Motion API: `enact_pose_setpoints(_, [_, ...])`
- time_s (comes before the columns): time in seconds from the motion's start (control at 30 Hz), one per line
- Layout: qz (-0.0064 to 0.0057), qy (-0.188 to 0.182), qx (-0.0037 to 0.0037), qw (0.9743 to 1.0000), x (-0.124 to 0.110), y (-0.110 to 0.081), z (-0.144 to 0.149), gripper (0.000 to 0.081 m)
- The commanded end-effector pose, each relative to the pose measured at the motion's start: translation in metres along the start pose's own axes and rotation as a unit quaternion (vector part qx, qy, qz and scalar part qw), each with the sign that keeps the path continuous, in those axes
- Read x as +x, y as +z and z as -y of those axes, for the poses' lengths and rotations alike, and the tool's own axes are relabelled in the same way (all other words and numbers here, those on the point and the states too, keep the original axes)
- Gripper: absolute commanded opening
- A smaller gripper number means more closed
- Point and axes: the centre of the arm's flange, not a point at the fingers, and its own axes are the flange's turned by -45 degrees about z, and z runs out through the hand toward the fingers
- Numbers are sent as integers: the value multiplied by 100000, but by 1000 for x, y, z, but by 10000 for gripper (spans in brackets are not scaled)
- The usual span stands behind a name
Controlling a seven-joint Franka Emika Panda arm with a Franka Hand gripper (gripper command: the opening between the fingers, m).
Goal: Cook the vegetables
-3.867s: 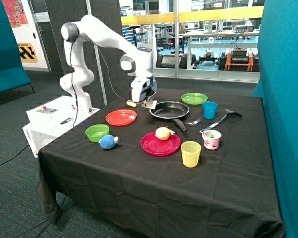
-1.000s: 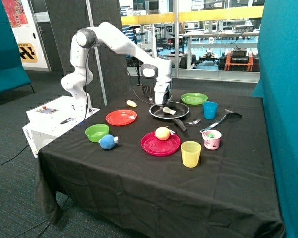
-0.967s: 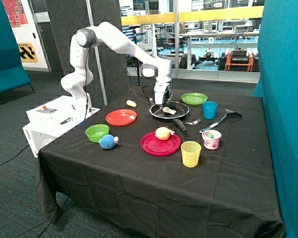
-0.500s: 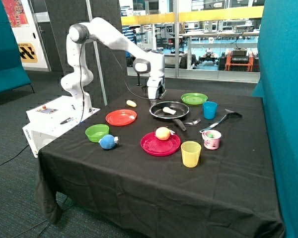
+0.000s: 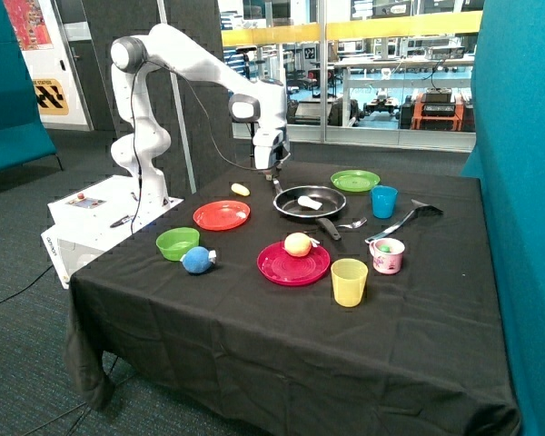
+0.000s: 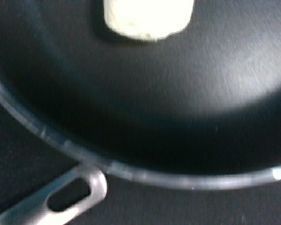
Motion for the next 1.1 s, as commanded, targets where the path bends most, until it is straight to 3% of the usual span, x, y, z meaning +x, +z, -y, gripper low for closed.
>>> enact_pose_setpoints(0.0, [153,2644,-190,99965,-39,-29,11,627])
enact_pose_setpoints(0.3, [161,-1356,-183,99991,-72,-21,0,628])
enact_pose_setpoints(0.57, [168,-5668,-176,99839,-123,-8,-12,628])
enact_pose_setpoints(0.83, [171,-7386,-173,99727,-155,-4,-18,628])
enact_pose_setpoints(1.0, [175,-9325,-170,99564,-170,-2,-9,628])
enact_pose_setpoints(1.07, [178,-11222,-167,99368,-177,0,0,630])
